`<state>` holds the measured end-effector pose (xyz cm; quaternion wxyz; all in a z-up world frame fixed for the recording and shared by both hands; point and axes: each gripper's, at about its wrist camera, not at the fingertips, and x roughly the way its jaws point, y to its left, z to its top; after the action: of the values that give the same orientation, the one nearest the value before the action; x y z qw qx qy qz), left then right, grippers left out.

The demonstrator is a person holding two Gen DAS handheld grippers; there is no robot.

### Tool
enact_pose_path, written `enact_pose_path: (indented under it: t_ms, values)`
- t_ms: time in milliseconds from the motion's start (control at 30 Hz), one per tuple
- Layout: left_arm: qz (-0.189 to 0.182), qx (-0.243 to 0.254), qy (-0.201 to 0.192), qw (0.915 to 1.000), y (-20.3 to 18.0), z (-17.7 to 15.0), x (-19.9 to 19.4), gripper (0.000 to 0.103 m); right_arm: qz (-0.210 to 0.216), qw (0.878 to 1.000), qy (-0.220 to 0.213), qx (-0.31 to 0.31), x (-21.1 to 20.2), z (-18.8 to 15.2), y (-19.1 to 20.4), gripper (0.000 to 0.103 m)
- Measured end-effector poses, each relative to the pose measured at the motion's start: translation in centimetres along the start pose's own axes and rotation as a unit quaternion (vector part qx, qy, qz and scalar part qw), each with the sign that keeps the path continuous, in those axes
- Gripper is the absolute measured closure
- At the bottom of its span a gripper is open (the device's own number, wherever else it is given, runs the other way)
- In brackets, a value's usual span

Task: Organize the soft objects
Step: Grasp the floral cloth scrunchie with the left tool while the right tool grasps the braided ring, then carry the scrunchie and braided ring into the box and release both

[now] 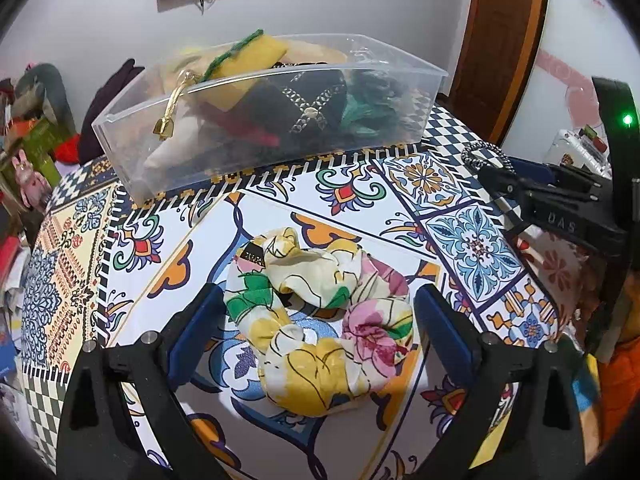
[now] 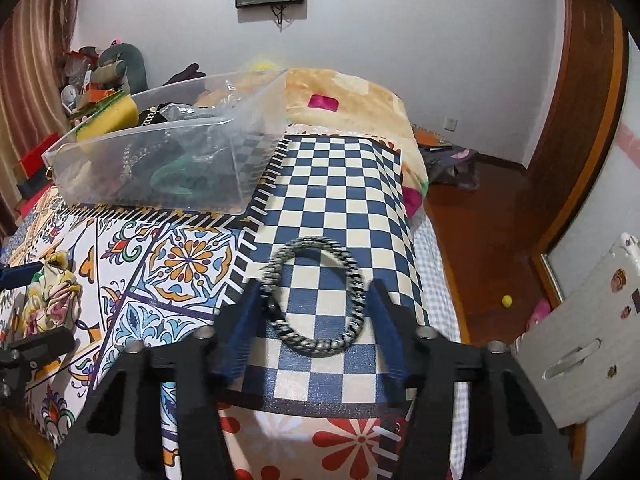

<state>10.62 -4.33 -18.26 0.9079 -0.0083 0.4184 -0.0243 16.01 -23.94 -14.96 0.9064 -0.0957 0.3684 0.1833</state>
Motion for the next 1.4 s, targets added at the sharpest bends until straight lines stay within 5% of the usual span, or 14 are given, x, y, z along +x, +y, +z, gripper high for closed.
enact_pose_path:
  t_ms: [200, 400, 500, 1133, 1400]
  values:
    - [-0.001, 0.0, -0.011, 0.9999, 0.5, -0.1, -0.8, 0.034, 0.021, 1.0, -0.005, 0.004, -0.6, -0.1, 0.3, 0.085]
    - [0.007, -0.004, -0.019, 0.9998, 1.4, -0.1, -1.9, 0.07, 0.036, 0.999, -0.024, 0.01, -1.7, 0.0, 0.7, 0.088]
    - [0.007, 0.0, -0.022, 0.9997, 1.4, 0.2, -2.0, 0.078, 0.039, 0.999, -0.035, 0.005, -2.3, 0.4, 1.1, 0.088]
    - [0.019, -0.028, -0.143, 0.9892, 5.2, 6.8, -8.6, 0.08, 0.094, 0.986, -0.14, 0.006, -6.4, 6.1, 4.3, 0.088]
    - [0.033, -0.044, -0.163, 0.9851, 7.8, 10.6, -7.7, 0.08, 0.114, 0.978, -0.173, 0.007, -5.7, 8.9, 6.2, 0.088]
